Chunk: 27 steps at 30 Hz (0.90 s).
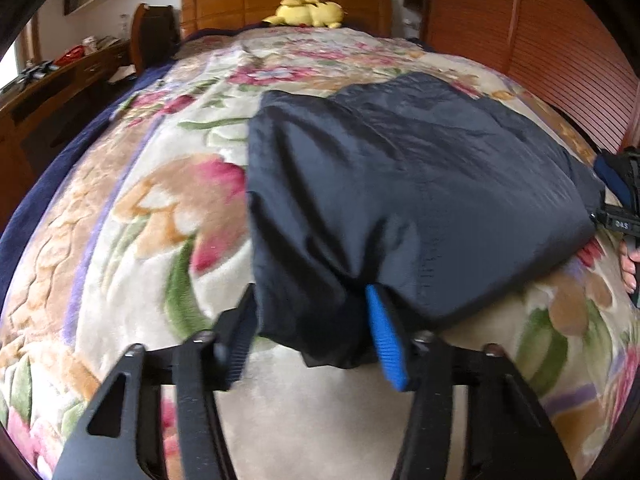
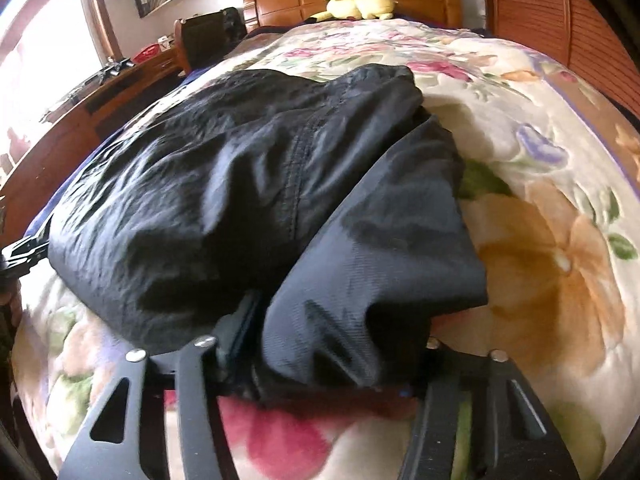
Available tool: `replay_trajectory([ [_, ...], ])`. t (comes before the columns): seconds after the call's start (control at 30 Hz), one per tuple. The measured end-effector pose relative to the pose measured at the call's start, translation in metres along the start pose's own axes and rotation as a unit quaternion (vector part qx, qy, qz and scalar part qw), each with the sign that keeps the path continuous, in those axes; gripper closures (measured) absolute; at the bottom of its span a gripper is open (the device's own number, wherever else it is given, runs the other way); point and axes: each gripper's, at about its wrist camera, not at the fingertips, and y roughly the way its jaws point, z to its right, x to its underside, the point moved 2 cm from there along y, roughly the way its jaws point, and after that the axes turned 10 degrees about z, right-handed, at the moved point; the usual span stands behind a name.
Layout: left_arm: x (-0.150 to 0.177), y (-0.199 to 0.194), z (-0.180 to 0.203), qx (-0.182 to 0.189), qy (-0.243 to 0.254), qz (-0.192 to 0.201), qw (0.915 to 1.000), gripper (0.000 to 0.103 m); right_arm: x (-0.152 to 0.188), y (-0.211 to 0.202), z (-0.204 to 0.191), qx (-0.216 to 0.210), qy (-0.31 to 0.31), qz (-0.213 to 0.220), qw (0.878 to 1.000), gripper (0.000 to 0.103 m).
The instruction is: Fold large clothes
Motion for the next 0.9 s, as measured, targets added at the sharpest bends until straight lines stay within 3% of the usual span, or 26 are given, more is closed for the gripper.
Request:
replay_trajectory([
  [0.1,-0.003,0.0,0.003,0.016,-0.006,-0.005,0.9998,0.085,-0.001,-0.005,-0.007,0.004,-0.019,0.006,1.0,0.07],
  [0.2,-0.005,-0.009,0.006,0.008,-0.002,0.01,0.9999,0.091,-0.006,-0.011,-0.013,0.012,-0.031,0.011,0.999,0.075],
  [0.5,0.003,-0.075,0.017,0.014,-0.004,0.071,0.9973,0.093,0.0,-0.05,-0.025,0.011,-0.061,0.027,0.998,0.079],
  [0.9,0.071,-0.158,0.042,0.024,-0.01,0.12,0.9924,0.093,0.049,-0.119,-0.028,-0.007,-0.071,0.035,0.997,0.079],
])
